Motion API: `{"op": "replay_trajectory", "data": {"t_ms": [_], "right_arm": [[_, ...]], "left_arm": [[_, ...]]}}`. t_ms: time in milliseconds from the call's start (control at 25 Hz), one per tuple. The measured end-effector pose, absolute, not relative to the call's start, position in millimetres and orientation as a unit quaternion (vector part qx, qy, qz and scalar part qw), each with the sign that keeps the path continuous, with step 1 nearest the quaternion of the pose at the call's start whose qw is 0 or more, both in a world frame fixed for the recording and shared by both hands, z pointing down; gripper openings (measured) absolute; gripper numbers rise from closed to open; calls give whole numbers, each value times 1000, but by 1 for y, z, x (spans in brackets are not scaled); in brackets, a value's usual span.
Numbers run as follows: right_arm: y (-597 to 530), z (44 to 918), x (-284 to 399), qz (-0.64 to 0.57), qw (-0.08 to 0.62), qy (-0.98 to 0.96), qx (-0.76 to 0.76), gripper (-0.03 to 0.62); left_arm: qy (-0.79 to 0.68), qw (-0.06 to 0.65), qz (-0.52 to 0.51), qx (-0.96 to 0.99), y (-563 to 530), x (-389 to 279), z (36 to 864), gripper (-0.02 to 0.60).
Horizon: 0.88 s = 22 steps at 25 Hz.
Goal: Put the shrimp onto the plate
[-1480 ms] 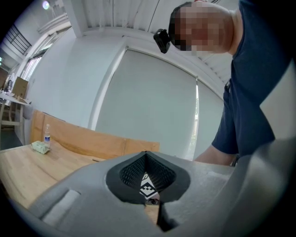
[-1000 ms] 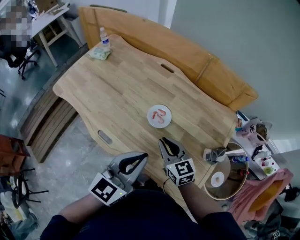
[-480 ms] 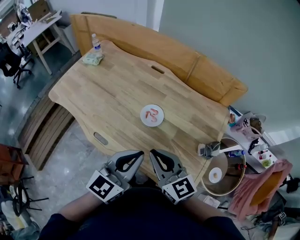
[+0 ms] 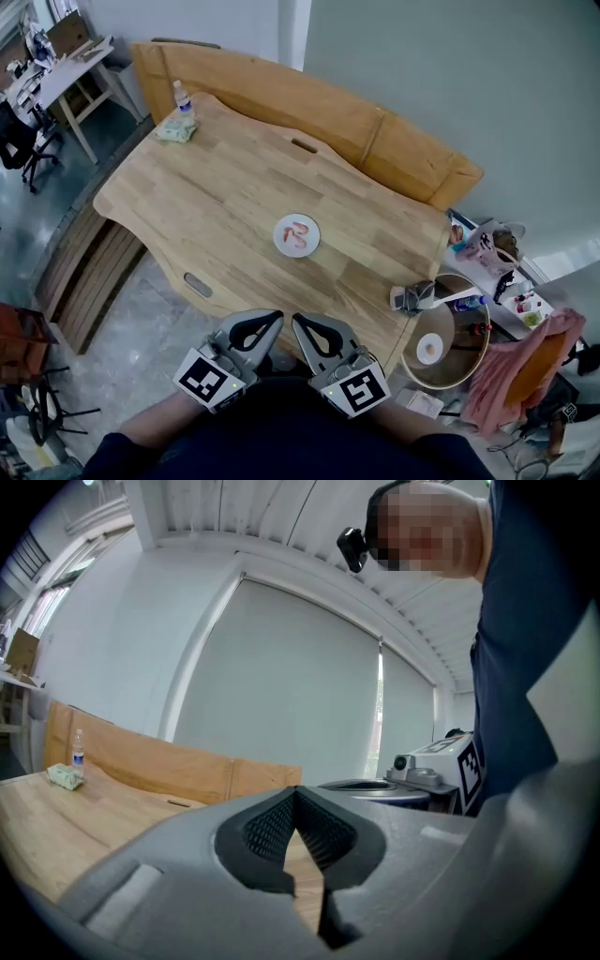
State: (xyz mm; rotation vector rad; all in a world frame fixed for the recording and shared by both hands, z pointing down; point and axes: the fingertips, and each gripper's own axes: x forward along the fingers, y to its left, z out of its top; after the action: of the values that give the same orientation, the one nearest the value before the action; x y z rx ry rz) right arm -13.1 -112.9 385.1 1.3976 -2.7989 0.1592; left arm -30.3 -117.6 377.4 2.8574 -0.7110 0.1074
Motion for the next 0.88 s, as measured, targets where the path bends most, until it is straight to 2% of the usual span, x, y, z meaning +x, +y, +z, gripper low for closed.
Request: {"op": "replay_trajectory", "data": {"t_ms": [880], "right_arm": [[-112, 382, -22, 56, -1, -899, 434, 9]], "left_arm": [[-245, 88, 29, 965, -114, -36, 374, 3]]}}
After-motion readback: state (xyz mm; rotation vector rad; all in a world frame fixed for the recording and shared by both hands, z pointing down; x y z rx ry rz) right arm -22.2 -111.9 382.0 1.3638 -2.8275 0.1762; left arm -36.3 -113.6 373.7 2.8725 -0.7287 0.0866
